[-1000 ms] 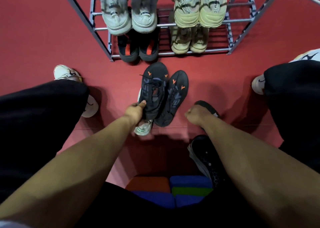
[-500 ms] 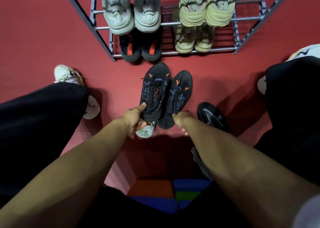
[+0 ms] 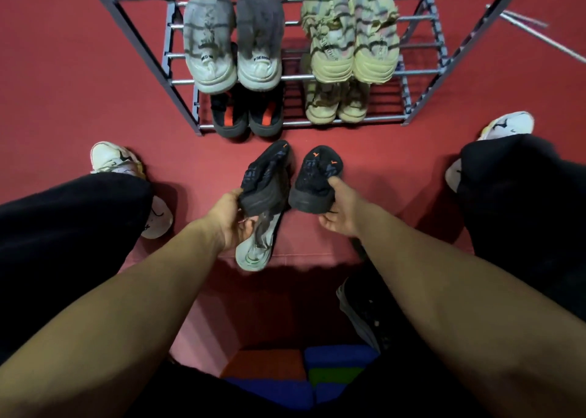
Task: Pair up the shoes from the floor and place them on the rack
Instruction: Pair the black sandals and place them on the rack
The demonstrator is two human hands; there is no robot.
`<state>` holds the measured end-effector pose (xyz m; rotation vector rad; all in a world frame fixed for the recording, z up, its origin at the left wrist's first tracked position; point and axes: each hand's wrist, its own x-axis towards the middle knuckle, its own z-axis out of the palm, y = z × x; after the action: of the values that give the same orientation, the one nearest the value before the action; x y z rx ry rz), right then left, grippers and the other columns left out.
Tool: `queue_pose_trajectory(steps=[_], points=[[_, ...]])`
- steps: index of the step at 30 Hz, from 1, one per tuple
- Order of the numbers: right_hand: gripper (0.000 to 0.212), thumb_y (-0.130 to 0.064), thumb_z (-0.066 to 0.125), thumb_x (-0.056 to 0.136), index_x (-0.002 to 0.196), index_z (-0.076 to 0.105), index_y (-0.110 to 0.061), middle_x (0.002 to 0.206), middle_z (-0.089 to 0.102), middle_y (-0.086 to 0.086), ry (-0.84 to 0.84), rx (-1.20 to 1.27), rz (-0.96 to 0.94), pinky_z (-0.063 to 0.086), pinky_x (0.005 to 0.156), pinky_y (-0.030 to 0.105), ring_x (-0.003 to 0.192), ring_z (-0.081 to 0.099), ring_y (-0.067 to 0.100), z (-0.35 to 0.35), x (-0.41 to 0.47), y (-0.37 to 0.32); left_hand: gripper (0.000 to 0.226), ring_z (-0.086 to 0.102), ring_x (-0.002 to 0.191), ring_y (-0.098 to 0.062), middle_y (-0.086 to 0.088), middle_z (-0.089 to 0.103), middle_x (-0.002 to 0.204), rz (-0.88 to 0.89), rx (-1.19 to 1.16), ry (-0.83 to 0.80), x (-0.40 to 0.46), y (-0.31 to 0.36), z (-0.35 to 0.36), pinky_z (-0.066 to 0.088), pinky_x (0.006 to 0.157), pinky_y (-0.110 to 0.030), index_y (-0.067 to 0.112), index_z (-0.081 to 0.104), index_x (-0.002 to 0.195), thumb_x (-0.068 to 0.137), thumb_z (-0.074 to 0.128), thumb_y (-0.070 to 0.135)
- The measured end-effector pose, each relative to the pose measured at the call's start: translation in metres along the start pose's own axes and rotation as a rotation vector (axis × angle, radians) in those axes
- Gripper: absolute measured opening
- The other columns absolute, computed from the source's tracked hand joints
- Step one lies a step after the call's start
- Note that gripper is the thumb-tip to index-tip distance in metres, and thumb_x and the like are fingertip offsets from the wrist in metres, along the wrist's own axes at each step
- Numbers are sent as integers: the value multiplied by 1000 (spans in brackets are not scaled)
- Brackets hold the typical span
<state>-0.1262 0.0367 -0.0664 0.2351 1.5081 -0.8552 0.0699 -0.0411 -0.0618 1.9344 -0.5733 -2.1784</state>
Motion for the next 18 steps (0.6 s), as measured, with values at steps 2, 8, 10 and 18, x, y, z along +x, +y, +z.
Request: queue_pose_trajectory(steps=[2, 8, 10, 18], points=[[34, -46, 48, 93, 113, 58, -20, 92, 63, 1, -20, -7, -16, 45, 54, 25, 73, 56, 12, -11, -19, -15, 25, 54, 36, -8, 1, 57, 71, 27, 8, -39, -13, 3, 8, 41, 38, -12, 18, 57, 77, 91, 50, 37], [10, -24, 51, 94, 90, 57, -17, 72, 63, 4, -13, -154, -74, 47, 53, 22, 64, 57, 15, -27, -90, -34, 12, 58, 65, -15, -3, 58, 82, 107, 130, -34, -51, 0, 8, 48, 41, -16, 16, 61, 91, 92, 52, 24], [8, -18, 52, 94, 87, 57, -17, 75, 61, 4, 37, -251, -114, 50, 53, 27, 62, 58, 18, -29, -112, -35, 11, 57, 69, -15, -3, 60, 83, 134, 157, -46, -67, 0, 7, 50, 43, -17, 16, 63, 92, 92, 53, 22], [15, -13, 56, 91, 82, 51, -24, 90, 50, 5, 61, -446, -397, 54, 48, 25, 76, 47, 18, -55, -178, -59, 8, 58, 71, -10, 4, 67, 92, 402, 327, -151, -137, 24, 15, 47, 55, -20, 25, 63, 97, 93, 57, 28]])
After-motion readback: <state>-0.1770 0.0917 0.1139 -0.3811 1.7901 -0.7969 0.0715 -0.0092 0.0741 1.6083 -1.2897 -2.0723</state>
